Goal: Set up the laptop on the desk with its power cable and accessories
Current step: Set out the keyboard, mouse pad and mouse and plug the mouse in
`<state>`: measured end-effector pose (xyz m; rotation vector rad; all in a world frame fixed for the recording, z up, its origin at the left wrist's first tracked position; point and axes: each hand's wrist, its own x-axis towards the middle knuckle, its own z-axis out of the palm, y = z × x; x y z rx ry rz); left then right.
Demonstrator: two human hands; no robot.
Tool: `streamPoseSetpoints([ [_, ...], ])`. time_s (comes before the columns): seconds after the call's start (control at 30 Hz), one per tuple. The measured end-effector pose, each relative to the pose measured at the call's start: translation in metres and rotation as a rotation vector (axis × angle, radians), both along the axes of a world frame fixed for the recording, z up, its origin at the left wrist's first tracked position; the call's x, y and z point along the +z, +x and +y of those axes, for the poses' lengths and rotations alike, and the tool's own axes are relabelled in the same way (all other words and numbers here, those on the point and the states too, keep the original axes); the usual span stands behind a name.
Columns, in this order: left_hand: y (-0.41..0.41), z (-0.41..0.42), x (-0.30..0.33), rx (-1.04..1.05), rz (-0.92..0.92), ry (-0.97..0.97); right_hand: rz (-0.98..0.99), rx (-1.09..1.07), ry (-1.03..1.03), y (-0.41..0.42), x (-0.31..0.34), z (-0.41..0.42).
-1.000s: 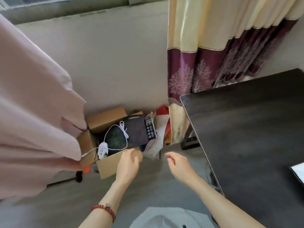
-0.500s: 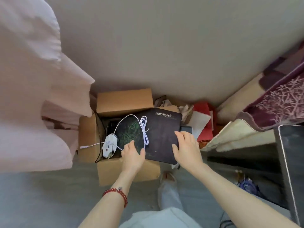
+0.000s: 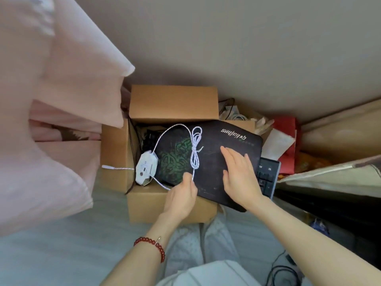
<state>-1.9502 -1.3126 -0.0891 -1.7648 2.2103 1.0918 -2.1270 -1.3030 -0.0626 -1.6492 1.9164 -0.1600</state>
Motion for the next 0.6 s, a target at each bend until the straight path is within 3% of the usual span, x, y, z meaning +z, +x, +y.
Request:
streamPoseSetpoints([
  [0.13, -0.002, -0.007, 0.053, -0.097, 0.247, -0.275, -0.178, 0.189, 0.025, -0.005, 0.020, -0.016],
  [0.27, 0.004, -0.023, 0.075, 0.003, 0.330, -0.350, -0.193, 0.370, 0.081, -0.001, 0.030, -0.037],
  [0.37, 0.020, -0.035, 0.053, 0.153, 0.195, -0.316, -0.148, 0.326, 0.117, -0.002, 0.028, -0.043],
  [0.47, 0.036, -0.046, 0.010, 0.131, -0.060, -0.096, 0.074, 0.313, 0.001, -0.004, 0.022, -0.041],
  [0.6, 0.043, -0.059, -0.039, 0.232, -0.347, 0.041, 0.163, 0.245, -0.041, 0.015, 0.011, -0.036],
])
